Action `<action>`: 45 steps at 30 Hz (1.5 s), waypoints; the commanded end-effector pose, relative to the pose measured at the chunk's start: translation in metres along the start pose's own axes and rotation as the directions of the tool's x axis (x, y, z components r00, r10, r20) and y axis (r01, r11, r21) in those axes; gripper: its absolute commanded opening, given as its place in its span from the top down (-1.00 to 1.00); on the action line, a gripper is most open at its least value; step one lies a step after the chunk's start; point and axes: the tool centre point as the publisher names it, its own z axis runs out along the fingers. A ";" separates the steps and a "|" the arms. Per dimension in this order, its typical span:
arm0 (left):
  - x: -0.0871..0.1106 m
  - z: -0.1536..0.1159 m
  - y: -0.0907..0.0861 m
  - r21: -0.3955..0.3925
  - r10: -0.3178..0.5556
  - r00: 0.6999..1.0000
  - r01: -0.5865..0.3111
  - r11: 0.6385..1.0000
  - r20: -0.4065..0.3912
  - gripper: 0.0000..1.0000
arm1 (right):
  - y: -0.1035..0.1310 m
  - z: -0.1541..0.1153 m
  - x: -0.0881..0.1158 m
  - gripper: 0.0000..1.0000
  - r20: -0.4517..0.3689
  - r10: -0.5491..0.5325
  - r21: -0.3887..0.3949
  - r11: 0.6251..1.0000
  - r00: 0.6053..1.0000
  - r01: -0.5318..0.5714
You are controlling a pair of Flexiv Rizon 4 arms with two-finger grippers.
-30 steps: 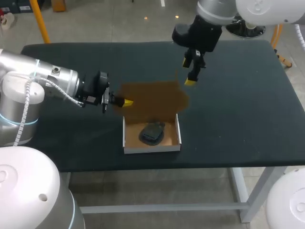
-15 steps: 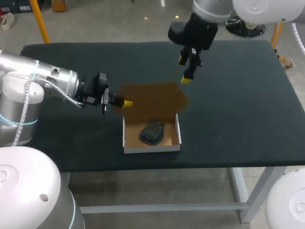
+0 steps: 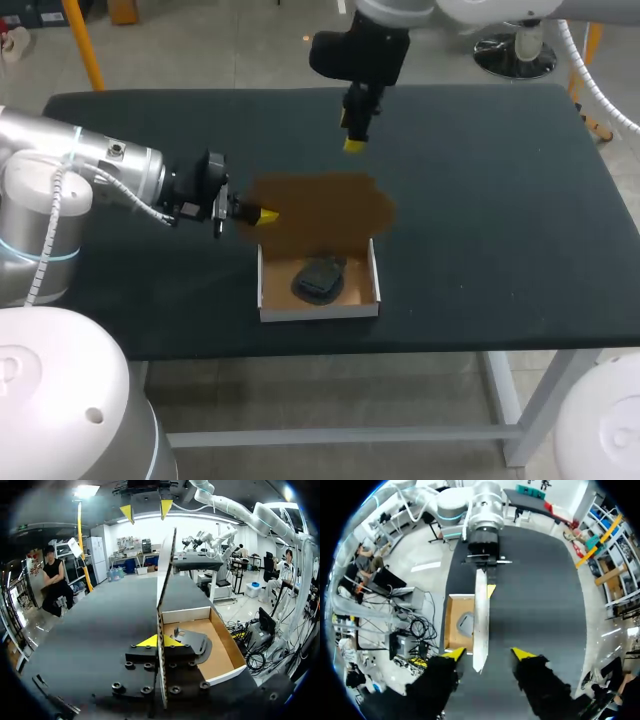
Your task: Assemble the packaging by folding the flat box into shape, placing the metal phone stand inside, and closing the box properly
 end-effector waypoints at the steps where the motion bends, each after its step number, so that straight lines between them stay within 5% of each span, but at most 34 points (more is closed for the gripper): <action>1: 0.000 0.001 0.003 0.001 0.000 1.000 0.000 1.000 -0.001 1.00 | 0.015 0.011 -0.011 0.11 -0.044 -0.008 0.081 0.997 0.999 0.012; 25: 0.000 0.001 0.003 0.001 0.000 1.000 0.000 1.000 -0.001 1.00 | 0.021 0.055 -0.018 0.17 -0.084 -0.041 0.132 0.990 0.996 0.052; 45: 0.000 0.001 0.003 0.001 0.000 1.000 0.000 1.000 -0.001 1.00 | 0.026 0.068 0.008 0.27 -0.107 -0.076 0.153 0.984 0.991 0.092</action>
